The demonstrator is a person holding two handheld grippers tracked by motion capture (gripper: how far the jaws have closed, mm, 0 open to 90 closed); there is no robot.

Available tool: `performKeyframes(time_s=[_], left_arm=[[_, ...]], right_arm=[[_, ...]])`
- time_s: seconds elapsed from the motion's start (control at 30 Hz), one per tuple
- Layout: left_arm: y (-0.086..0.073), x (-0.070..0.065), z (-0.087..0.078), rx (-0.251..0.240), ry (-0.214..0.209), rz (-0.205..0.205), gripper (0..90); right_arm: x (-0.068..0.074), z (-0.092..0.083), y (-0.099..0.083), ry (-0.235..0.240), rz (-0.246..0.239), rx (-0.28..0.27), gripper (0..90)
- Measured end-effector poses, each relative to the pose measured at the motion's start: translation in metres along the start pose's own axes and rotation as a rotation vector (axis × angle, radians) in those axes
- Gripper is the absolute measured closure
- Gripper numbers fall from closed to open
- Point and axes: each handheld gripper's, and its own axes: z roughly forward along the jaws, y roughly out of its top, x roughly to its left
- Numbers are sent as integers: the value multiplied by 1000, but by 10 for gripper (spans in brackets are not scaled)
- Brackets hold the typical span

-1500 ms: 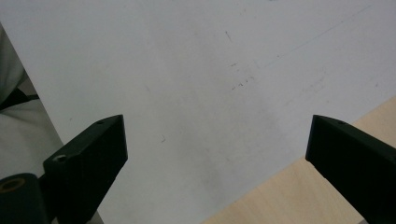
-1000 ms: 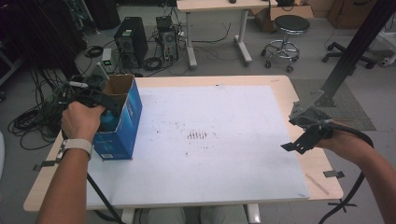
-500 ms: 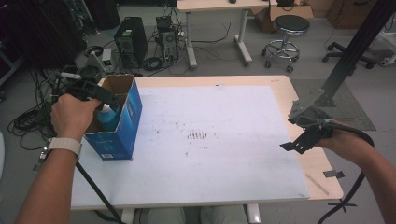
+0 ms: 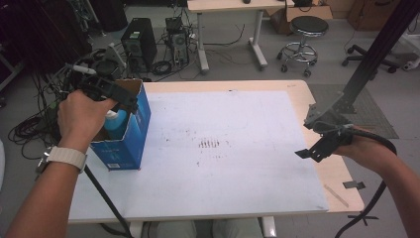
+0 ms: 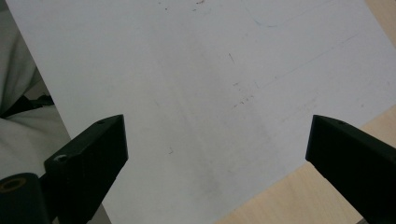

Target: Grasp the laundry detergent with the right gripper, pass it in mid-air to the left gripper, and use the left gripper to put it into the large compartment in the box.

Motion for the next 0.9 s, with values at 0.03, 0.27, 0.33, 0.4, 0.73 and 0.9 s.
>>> performKeyframes(time_s=[0.03,0.27,0.33,0.4,0.73,0.9], left_arm=[[1,-4,-3,0,-3,14,92],[4,-23,-10,-7,-14,83,81],[5,-28,-11,-4,-20,103,80],[5,-33,-11,-2,-27,126,79],[7,-61,-13,1,-49,234,75],[9,-78,-15,-1,-59,299,76]], right_arm=[[0,0,0,-1,0,0,53],[3,-4,5,0,-4,-5,53],[3,-4,6,1,-5,-3,53],[4,-4,7,2,-6,0,53],[4,-3,11,8,-11,9,53],[5,-2,13,12,-12,12,53]])
